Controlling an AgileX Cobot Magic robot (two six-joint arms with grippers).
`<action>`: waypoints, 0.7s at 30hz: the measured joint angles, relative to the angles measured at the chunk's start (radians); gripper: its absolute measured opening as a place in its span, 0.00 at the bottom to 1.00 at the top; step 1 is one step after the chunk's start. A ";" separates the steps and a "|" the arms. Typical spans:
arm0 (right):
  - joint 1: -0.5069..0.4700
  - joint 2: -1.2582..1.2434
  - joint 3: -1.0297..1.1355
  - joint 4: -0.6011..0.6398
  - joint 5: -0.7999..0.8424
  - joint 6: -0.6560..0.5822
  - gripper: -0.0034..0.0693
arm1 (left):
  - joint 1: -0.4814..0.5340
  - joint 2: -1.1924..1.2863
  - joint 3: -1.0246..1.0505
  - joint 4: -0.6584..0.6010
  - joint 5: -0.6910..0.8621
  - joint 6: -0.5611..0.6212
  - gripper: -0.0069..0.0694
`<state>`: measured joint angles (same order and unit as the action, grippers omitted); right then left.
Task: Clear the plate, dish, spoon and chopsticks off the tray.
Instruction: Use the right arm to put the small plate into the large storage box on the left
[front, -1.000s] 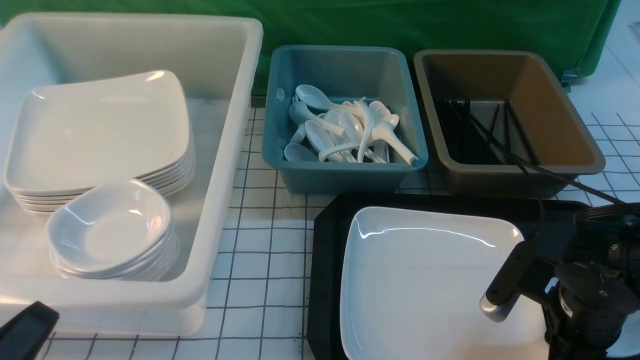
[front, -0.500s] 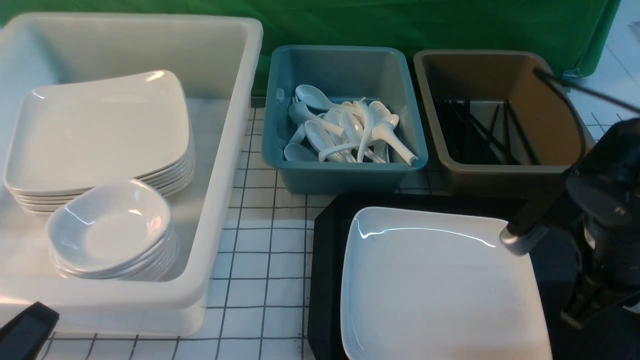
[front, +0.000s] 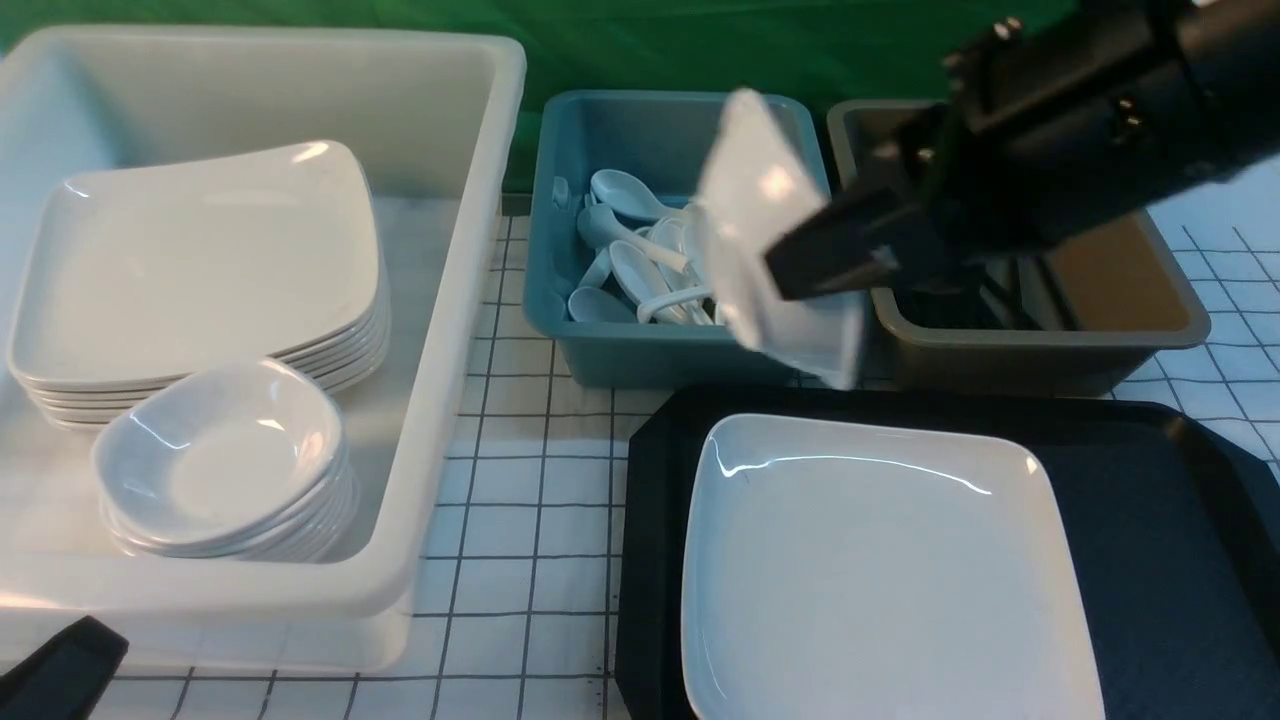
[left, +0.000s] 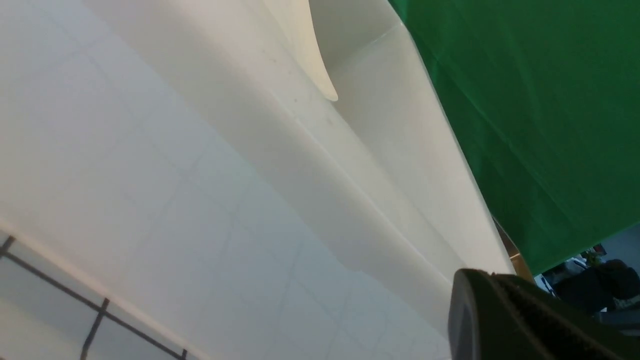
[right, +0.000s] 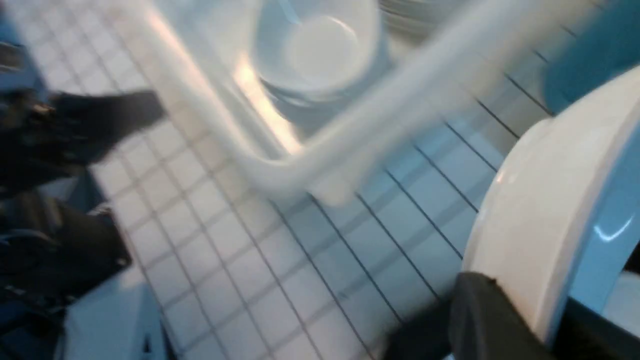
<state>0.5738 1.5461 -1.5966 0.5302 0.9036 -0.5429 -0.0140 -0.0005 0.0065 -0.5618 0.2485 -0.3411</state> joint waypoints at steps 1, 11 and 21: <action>0.030 0.033 -0.027 0.029 -0.009 -0.034 0.16 | 0.000 0.000 0.000 0.001 0.000 -0.001 0.12; 0.259 0.344 -0.244 0.063 -0.210 -0.322 0.16 | 0.000 0.000 0.000 0.005 0.003 -0.002 0.12; 0.354 0.587 -0.301 0.056 -0.540 -0.499 0.16 | 0.000 0.000 0.000 0.005 0.003 -0.002 0.12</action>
<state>0.9278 2.1330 -1.8979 0.5864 0.3632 -1.0421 -0.0140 -0.0005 0.0065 -0.5570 0.2513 -0.3431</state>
